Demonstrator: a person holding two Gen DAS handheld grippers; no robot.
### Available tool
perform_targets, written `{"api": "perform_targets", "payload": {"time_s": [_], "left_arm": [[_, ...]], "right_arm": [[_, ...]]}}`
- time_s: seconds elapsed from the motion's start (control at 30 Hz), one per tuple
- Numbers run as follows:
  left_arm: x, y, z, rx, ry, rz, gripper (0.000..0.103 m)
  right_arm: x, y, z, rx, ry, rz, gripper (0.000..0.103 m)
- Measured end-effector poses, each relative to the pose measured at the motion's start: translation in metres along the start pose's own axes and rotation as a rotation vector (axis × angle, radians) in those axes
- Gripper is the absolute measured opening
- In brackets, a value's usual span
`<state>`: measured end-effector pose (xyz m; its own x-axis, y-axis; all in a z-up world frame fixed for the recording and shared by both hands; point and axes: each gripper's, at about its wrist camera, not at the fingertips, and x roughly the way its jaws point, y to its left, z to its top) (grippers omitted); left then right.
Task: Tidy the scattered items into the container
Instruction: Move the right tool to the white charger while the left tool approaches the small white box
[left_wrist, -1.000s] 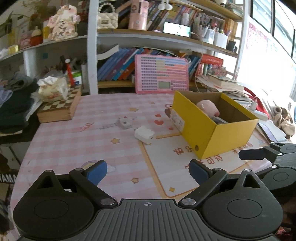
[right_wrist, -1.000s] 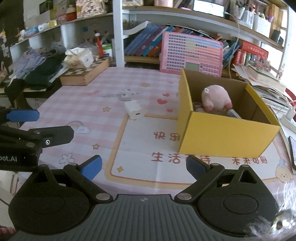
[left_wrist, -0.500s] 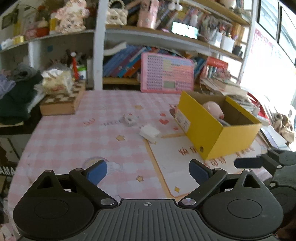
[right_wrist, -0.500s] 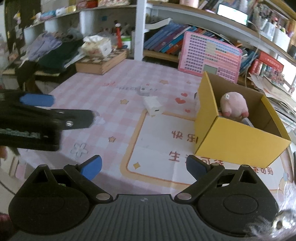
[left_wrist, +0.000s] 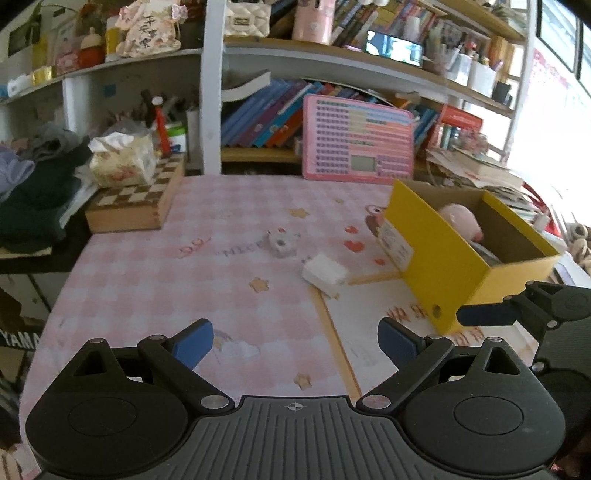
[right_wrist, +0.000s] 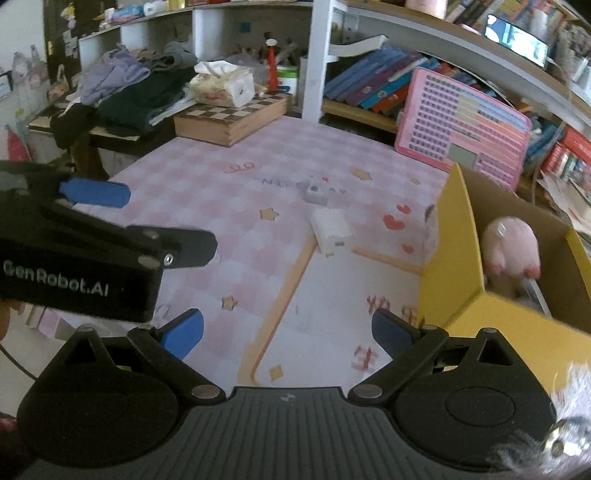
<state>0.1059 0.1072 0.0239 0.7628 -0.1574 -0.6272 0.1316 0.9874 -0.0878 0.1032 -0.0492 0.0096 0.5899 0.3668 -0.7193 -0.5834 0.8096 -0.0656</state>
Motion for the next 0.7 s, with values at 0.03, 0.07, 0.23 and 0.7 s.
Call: {"api": "perform_targets", "payload": {"time_s": [0.03, 0.07, 0.23, 0.7], "left_arm": [[0.004, 0.000, 0.004, 0.004, 0.000, 0.008, 0.097], [0.009, 0.000, 0.008, 0.011, -0.001, 0.014, 0.097], [0.036, -0.003, 0.029, 0.072, 0.002, 0.024, 0.097], [0.131, -0.007, 0.073, 0.119, 0.085, -0.021, 0.096]], "right_arm": [[0.005, -0.003, 0.003, -0.006, -0.001, 0.007, 0.098], [0.010, -0.005, 0.007, -0.013, -0.003, 0.016, 0.098], [0.033, -0.017, 0.021, -0.044, -0.019, 0.029, 0.098], [0.099, -0.042, 0.042, -0.032, -0.029, 0.022, 0.088]]}}
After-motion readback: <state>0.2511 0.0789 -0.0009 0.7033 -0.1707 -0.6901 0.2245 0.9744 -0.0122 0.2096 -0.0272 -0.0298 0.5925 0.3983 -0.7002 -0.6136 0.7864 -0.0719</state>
